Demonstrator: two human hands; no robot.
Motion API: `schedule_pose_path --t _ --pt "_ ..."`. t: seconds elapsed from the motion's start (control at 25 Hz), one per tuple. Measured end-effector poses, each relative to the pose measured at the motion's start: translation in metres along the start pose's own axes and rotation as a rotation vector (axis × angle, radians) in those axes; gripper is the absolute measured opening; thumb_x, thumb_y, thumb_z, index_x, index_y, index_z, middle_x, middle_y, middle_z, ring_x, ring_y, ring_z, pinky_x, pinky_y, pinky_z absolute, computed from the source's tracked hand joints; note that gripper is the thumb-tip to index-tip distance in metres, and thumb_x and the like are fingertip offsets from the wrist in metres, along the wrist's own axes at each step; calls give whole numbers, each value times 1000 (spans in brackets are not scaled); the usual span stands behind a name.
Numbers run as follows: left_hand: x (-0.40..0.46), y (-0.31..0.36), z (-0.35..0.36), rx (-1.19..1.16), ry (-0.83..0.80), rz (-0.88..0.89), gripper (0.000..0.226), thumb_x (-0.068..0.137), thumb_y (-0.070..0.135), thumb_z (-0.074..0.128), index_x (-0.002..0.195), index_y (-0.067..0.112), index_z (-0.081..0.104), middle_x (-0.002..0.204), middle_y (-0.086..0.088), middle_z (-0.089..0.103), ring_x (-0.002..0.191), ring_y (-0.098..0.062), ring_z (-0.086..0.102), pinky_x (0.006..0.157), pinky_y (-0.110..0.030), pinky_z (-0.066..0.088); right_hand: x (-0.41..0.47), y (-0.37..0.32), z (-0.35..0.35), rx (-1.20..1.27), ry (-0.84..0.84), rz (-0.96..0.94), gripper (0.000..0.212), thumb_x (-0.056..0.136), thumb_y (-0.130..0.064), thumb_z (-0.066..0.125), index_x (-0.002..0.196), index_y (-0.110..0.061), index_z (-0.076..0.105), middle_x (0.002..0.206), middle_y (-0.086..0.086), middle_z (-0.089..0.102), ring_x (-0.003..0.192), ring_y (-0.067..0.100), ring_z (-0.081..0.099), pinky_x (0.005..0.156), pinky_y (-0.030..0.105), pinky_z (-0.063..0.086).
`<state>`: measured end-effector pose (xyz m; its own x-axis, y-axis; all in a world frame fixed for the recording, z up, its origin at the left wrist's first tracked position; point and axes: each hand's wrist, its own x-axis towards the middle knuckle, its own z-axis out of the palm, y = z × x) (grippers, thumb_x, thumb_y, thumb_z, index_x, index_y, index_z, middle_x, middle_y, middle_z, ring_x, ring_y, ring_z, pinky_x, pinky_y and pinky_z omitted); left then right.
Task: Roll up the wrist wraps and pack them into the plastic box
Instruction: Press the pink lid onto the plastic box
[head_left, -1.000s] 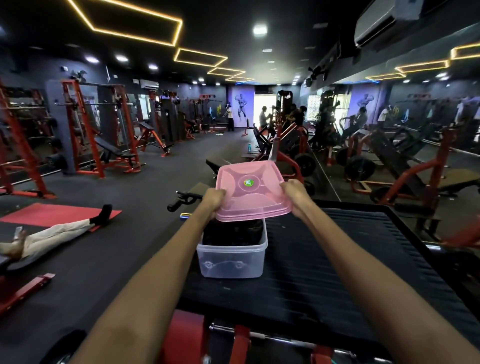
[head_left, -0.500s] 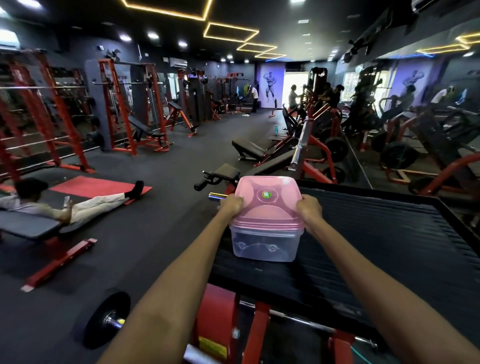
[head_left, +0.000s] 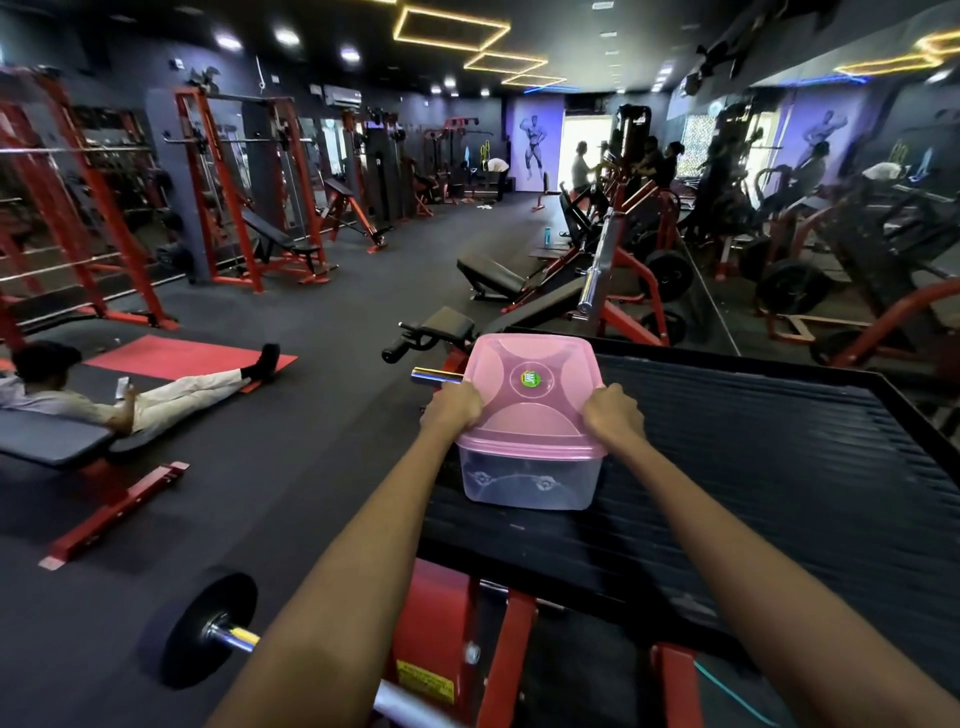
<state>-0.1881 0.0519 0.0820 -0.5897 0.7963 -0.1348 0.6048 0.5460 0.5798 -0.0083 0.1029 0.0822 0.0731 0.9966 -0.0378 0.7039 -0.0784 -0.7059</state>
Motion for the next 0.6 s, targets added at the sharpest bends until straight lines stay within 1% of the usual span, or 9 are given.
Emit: schedule_pose_path --t 0.08,0.16,0.24,0.36,0.44,0.48,0.52,0.56,0.6 --pt "-2 -1 0 13 0 9 46 96 18 26 134 -4 40 141 -26 42 126 -41 43 107 -45 35 0 0 1 -10 -6 7 43 98 -21 26 133 0 39 138 23 46 124 40 46 98 43 39" --pt "-5 -1 0 38 -2 49 44 95 13 27 132 -5 41 139 -28 42 125 -42 44 106 -46 36 -2 0 1 -7 -11 1 43 100 -23 24 134 0 37 139 24 45 125 40 45 99 45 38" --pt "-9 -2 -2 4 -1 52 44 96 14 25 131 -5 44 138 -29 43 125 -43 44 106 -46 35 -5 0 -1 2 -10 -7 43 100 -23 24 135 0 35 139 24 44 125 40 45 100 45 38" --pt "-12 -5 -3 -162 -10 15 51 99 29 21 133 -1 44 140 -26 43 127 -40 43 108 -42 34 -9 0 -4 -10 -19 10 43 100 -23 25 134 0 37 138 23 45 124 39 46 99 45 39" --pt "-8 -9 0 -282 -71 24 60 99 40 20 135 0 43 139 -24 45 126 -37 46 108 -42 35 -9 -3 -6 -118 3 -21 41 98 -22 30 133 -2 40 137 22 45 123 39 47 98 45 40" --pt "-7 -13 3 -341 -106 31 61 99 42 21 134 -1 45 137 -22 49 124 -36 49 106 -42 37 -10 -4 -7 -217 42 -81 40 96 -19 35 131 -3 40 136 21 44 122 39 46 98 45 39" --pt "-4 -17 4 -401 -138 35 58 99 41 25 132 -1 48 134 -20 52 120 -34 53 104 -40 41 -10 -8 -6 -313 108 -203 38 94 -17 39 130 -4 42 134 20 44 121 38 45 98 45 38" --pt "-1 -19 3 -480 -173 27 54 98 38 30 130 -1 51 130 -18 56 115 -32 57 101 -39 44 -9 -18 -4 -370 168 -368 37 93 -17 42 128 -5 43 132 19 44 119 36 45 98 45 36" --pt "-3 -21 5 -530 -191 21 52 96 37 35 127 -1 53 126 -16 59 111 -31 59 99 -39 46 -12 -22 -1 -362 169 -527 35 95 -20 42 126 -7 46 129 17 45 118 34 45 97 44 35"
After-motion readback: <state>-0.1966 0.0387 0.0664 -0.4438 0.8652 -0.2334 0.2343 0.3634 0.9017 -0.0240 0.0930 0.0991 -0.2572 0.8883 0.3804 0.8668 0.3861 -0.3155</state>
